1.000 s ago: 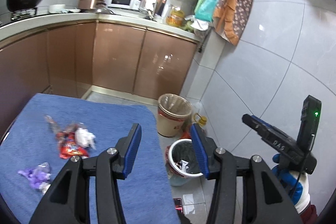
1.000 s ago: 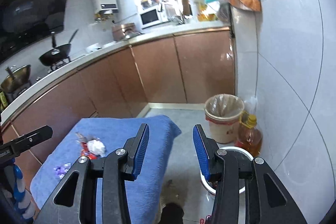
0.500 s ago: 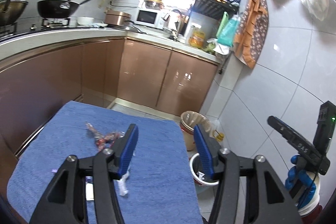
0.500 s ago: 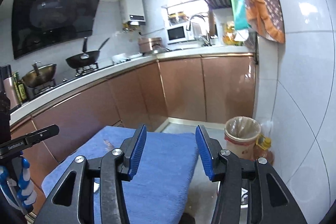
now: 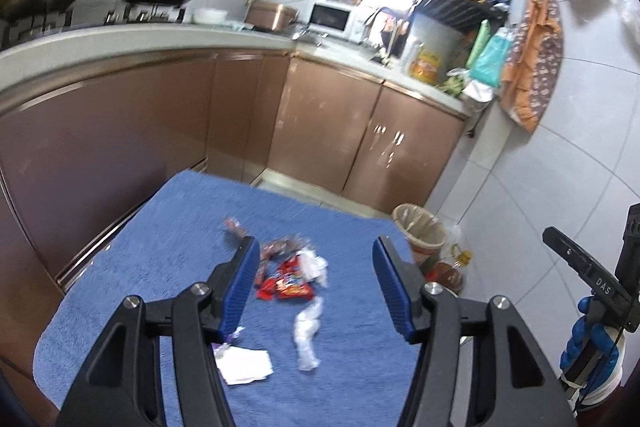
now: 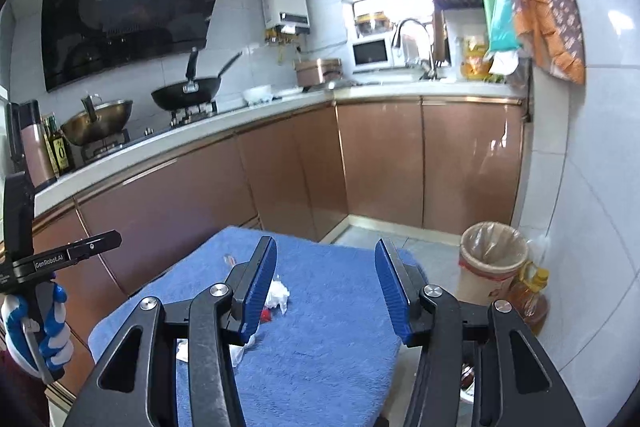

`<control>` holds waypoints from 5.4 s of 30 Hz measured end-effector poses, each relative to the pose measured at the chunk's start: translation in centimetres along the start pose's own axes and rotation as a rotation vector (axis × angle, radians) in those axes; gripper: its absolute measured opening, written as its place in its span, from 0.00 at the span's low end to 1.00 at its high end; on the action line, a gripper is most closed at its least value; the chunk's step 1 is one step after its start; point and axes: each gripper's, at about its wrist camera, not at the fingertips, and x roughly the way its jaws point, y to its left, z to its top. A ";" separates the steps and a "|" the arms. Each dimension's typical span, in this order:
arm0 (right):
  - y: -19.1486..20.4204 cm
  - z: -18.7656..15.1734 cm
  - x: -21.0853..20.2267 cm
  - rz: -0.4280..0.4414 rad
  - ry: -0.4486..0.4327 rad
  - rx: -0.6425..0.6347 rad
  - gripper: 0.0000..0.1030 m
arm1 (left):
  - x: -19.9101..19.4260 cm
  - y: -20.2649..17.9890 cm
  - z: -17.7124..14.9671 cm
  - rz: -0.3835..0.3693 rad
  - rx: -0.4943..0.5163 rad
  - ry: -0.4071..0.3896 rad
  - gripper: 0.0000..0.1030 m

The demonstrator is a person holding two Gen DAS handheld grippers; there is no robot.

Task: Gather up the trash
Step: 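Raise both open tools from the bin back over the table, then grasp the clear plastic bag with the left tool while the right tool grasps the white tissue, then carry the plastic bag and tissue to the bin and open both tools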

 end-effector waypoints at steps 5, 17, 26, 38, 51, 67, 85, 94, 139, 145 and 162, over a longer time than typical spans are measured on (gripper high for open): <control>-0.3 -1.5 4.2 0.015 0.072 0.004 0.49 | 4.3 2.8 -0.6 0.026 -0.030 0.073 0.55; -0.1 -4.6 15.1 0.073 0.213 0.018 0.49 | 14.8 6.8 -1.9 0.045 -0.110 0.220 0.55; 1.2 -7.1 22.0 0.137 0.309 -0.005 0.49 | 22.3 7.6 -1.3 0.071 -0.172 0.303 0.55; 4.1 -8.7 28.8 0.231 0.394 -0.034 0.49 | 29.8 10.9 -0.9 0.118 -0.313 0.414 0.53; 6.6 -10.2 33.2 0.305 0.462 -0.055 0.49 | 31.6 13.5 -2.6 0.091 -0.390 0.440 0.15; 7.6 -11.5 36.6 0.317 0.512 -0.043 0.12 | 27.8 15.5 -3.6 0.073 -0.416 0.390 0.09; 3.8 -8.2 25.2 0.238 0.381 -0.042 0.10 | 16.8 13.3 -0.7 0.062 -0.392 0.252 0.08; 2.8 -6.0 18.2 0.227 0.287 -0.042 0.10 | 9.5 11.3 1.3 0.064 -0.349 0.160 0.08; -29.6 -15.2 11.3 -0.271 0.308 0.321 0.10 | 35.9 -32.5 -9.0 -0.348 0.088 0.586 0.08; -33.1 -18.2 14.1 -0.315 0.365 0.357 0.10 | 41.6 -36.4 -12.5 -0.343 0.135 0.656 0.08; -37.6 -22.3 17.8 -0.380 0.438 0.428 0.23 | 47.2 -38.1 -16.9 -0.341 0.125 0.731 0.37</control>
